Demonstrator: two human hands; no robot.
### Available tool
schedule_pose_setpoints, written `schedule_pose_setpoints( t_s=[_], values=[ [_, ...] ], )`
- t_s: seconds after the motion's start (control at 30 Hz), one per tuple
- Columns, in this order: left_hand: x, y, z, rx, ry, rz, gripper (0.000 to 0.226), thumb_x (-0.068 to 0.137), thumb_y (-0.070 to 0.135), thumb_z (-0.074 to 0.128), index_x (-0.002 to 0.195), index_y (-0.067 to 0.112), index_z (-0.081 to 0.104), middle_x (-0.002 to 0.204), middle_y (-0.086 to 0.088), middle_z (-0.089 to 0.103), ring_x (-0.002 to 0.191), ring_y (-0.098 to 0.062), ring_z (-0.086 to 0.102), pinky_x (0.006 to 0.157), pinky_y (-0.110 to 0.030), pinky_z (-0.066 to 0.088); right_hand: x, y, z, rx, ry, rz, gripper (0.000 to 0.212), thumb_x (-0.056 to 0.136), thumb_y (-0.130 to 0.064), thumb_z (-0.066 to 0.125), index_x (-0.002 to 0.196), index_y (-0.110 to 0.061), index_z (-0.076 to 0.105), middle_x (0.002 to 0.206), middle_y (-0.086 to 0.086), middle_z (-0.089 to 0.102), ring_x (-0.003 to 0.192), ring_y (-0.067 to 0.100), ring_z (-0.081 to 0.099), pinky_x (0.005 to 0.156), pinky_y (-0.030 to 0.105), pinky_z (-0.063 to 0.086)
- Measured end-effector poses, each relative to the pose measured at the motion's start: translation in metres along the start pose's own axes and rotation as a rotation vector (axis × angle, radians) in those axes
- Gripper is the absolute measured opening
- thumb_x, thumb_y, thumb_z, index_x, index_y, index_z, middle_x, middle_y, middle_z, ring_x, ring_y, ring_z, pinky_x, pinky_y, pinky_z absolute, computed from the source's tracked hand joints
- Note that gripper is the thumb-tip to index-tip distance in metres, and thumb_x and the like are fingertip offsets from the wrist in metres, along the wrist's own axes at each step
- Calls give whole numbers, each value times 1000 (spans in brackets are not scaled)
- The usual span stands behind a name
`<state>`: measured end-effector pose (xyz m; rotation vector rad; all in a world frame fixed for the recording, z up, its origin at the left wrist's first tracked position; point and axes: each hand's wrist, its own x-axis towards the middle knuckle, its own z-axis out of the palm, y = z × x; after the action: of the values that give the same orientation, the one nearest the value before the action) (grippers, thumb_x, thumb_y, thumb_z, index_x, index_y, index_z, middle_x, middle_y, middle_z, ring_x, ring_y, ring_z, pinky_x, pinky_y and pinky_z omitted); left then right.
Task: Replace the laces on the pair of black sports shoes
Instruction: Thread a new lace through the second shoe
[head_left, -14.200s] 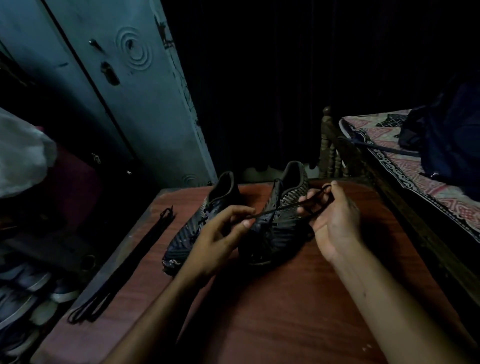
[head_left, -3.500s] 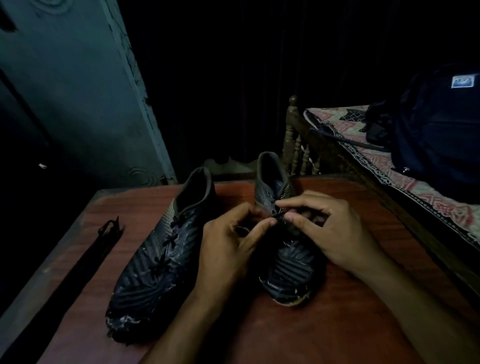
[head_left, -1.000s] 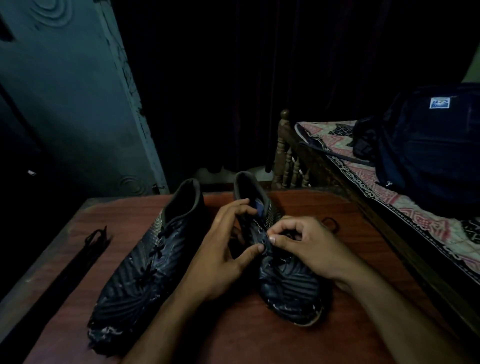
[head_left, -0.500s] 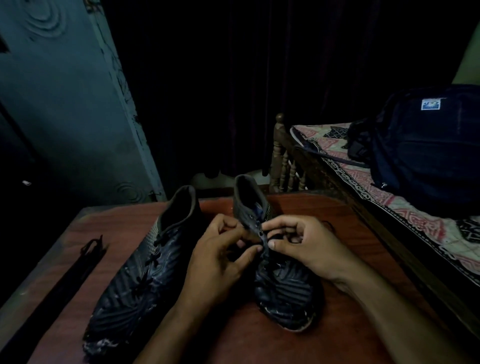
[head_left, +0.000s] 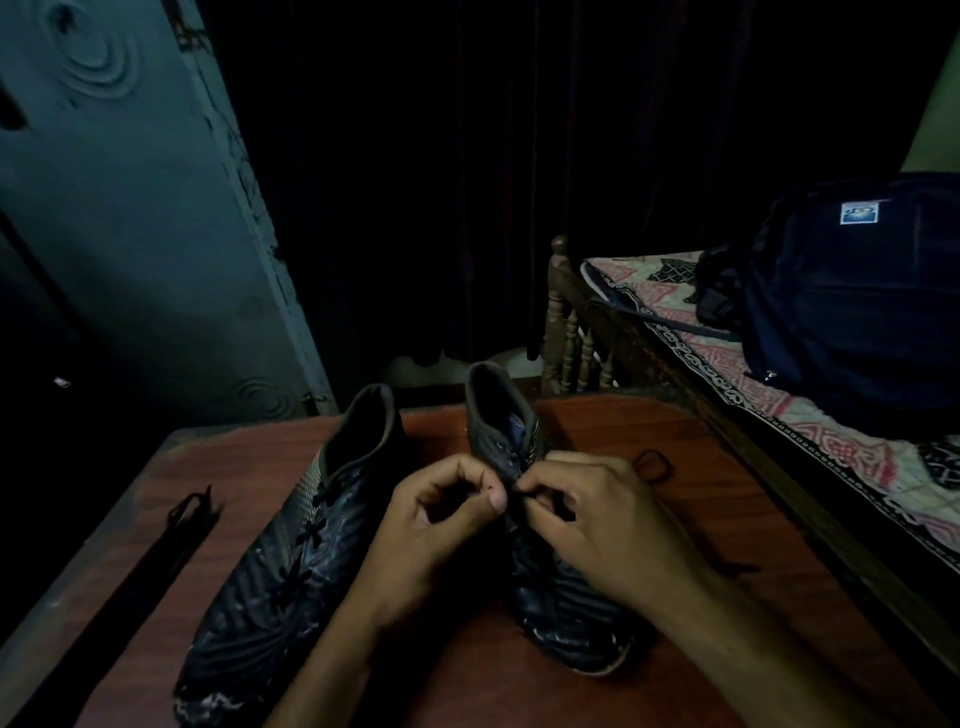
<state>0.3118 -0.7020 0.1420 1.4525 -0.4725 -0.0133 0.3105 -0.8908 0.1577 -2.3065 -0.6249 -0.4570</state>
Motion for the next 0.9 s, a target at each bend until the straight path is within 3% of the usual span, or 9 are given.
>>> schedule_pose_setpoints(
  t_s=[0.1,0.17,0.23,0.3,0.4,0.57,0.7,0.83,0.9],
  values=[
    [3,-4,-2,-30,-39,-46,23,82,15,70,104,14,63,93,-16,60,83,-23,59,76,-30,50,-2,-8,-4,83,85,3,9,90,-26,67,95,-25,74,86,-17,62,68,7,62,56,23,50],
    [4,-6,-1,73,-25,-3,30,85,17,72,114,15,65,107,-14,65,98,-21,65,85,-28,52,-3,-20,-5,115,172,-42,11,88,-21,72,98,-23,76,89,-19,65,66,2,61,55,14,46],
    [4,-8,-1,235,-21,102,30,93,27,70,118,10,69,112,-12,67,108,-24,66,91,-27,52,-6,-35,1,145,203,-120,18,84,-10,74,99,-19,78,97,-17,69,81,-8,64,69,7,48],
    [2,-12,-4,377,-40,182,36,92,36,63,114,8,73,111,-11,66,109,-27,66,94,-34,53,-11,-47,11,142,131,-195,22,83,-10,72,102,-19,77,104,-14,71,93,-11,62,81,10,49],
    [2,-9,-5,372,6,160,29,90,22,59,110,10,76,107,-10,71,109,-24,69,94,-36,55,-15,-54,16,121,-8,-177,26,87,-20,70,112,-25,71,104,-18,63,92,-13,55,81,12,48],
    [5,0,8,152,249,65,27,108,10,44,98,5,69,71,-11,64,67,-14,65,64,-21,52,-14,-51,6,32,-69,27,24,88,-33,66,93,-34,42,86,-20,49,72,-3,50,62,10,36],
    [10,3,7,-101,361,-101,30,104,26,44,96,2,59,50,4,39,41,-6,41,44,-20,38,-11,-43,8,-95,-161,103,20,90,-38,65,92,-28,48,84,-11,58,72,5,54,67,22,46],
    [4,11,0,345,241,37,23,105,16,51,91,13,70,69,9,68,62,0,61,60,-15,47,-10,-37,6,-103,-142,109,24,92,-37,65,108,-34,47,83,-11,61,76,5,60,68,21,48],
    [1,11,-3,522,85,-50,22,101,29,60,84,22,72,80,7,74,75,-3,69,70,-22,52,-9,-32,5,-122,-115,100,16,94,-35,63,109,-31,57,87,-12,62,80,6,59,65,12,40]
  ],
)
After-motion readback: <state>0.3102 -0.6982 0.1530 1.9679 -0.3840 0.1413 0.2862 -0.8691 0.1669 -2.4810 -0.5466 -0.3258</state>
